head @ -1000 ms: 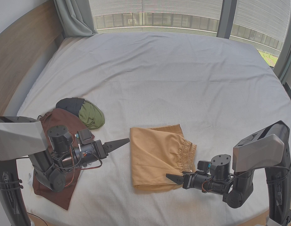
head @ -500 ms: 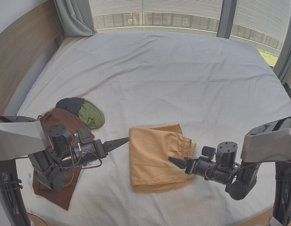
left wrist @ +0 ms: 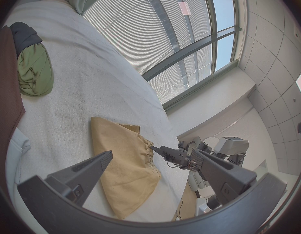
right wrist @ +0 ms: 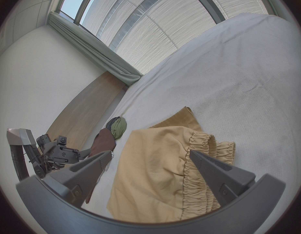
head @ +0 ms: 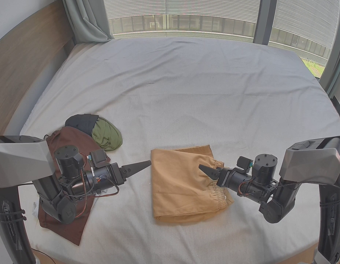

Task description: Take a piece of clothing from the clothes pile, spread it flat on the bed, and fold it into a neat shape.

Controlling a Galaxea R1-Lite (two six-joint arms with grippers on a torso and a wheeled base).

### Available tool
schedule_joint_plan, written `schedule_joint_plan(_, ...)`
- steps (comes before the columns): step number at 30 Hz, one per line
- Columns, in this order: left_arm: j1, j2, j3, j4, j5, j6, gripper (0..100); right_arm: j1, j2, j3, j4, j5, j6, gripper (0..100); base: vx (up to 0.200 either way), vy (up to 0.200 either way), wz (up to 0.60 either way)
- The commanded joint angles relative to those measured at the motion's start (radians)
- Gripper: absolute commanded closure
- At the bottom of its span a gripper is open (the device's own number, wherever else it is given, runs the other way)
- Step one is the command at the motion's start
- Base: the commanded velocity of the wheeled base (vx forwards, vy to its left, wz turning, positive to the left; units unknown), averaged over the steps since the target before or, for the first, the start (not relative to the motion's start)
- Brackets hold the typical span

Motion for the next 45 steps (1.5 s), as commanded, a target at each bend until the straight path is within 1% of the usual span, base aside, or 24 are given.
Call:
schedule_joint_plan(1, 0.0, 0.004, 0.0, -0.001, 0.0, -0.001, 0, -0.022, 0.05, -0.028, -0.002, 0.0, -0.001, 0, 0.0, 0.0, 0.0)
schedule_joint_plan(13, 0.0, 0.004, -0.001, -0.001, 0.0, -0.001, 0, -0.032, 0.099, -0.059, -0.002, -0.006, -0.004, 0, 0.0, 0.0, 0.0)
schedule_joint_plan(17, 0.0, 0.004, -0.003, -0.001, 0.0, -0.001, 0, -0.031, 0.084, -0.05, -0.003, -0.006, -0.004, 0, 0.0, 0.0, 0.0)
schedule_joint_plan(20, 0.0, 0.001, -0.001, -0.001, 0.0, 0.001, 0, -0.02, 0.025, -0.013, -0.002, -0.003, -0.009, 0, 0.0, 0.0, 0.0)
schedule_joint_plan(22, 0.002, -0.002, 0.0, -0.001, 0.0, 0.003, 0, -0.02, -0.013, 0.026, 0.0, 0.003, -0.02, 0, 0.0, 0.0, 0.0)
schedule_joint_plan(24, 0.006, -0.005, 0.004, -0.001, -0.002, 0.001, 0, -0.02, -0.051, 0.073, 0.0, 0.034, -0.046, 0, 0.0, 0.0, 0.0)
schedule_joint_plan(25, 0.023, -0.011, 0.004, -0.001, -0.002, 0.006, 0, -0.028, -0.07, 0.116, 0.001, 0.061, -0.073, 0, 0.0, 0.0, 0.0)
schedule_joint_plan(28, 0.06, -0.034, 0.007, 0.001, -0.005, 0.036, 0, -0.038, -0.077, 0.161, 0.001, 0.075, -0.113, 0, 0.0, 0.0, 0.0)
schedule_joint_plan(30, 0.084, -0.039, 0.014, 0.001, -0.009, 0.081, 0, -0.045, -0.076, 0.17, 0.001, 0.075, -0.13, 0, 0.0, 0.0, 0.0)
schedule_joint_plan(31, 0.084, -0.039, 0.014, 0.001, -0.009, 0.081, 0, -0.045, -0.076, 0.17, 0.001, 0.075, -0.13, 0, 0.0, 0.0, 0.0)
schedule_joint_plan(33, 0.109, -0.048, 0.036, 0.001, -0.009, 0.182, 0, -0.043, -0.079, 0.191, 0.001, 0.075, -0.138, 0, 0.0, 0.0, 0.0)
schedule_joint_plan(38, 0.14, -0.071, 0.094, 0.001, -0.005, 0.429, 0, -0.045, -0.084, 0.22, 0.001, 0.075, -0.141, 0, 0.0, 0.0, 0.0)
schedule_joint_plan(39, 0.143, -0.072, 0.096, 0.001, -0.005, 0.444, 0, -0.045, -0.085, 0.222, 0.001, 0.075, -0.142, 0, 0.0, 0.0, 0.0)
schedule_joint_plan(40, 0.16, -0.077, 0.112, 0.001, -0.012, 0.521, 0, -0.046, -0.088, 0.236, 0.003, 0.075, -0.153, 0, 0.0, 0.0, 0.0)
schedule_joint_plan(42, 0.172, -0.08, 0.129, 0.001, -0.014, 0.618, 0, -0.048, -0.088, 0.246, 0.003, 0.076, -0.175, 0, 0.0, 0.0, 0.0)
schedule_joint_plan(44, 0.186, -0.079, 0.138, 0.001, -0.025, 0.687, 0, -0.054, -0.084, 0.249, 0.004, 0.075, -0.184, 0, 0.0, 0.0, 0.0)
schedule_joint_plan(45, 0.187, -0.079, 0.138, 0.001, -0.025, 0.693, 0, -0.055, -0.084, 0.249, 0.004, 0.076, -0.185, 0, 0.0, 0.0, 0.0)
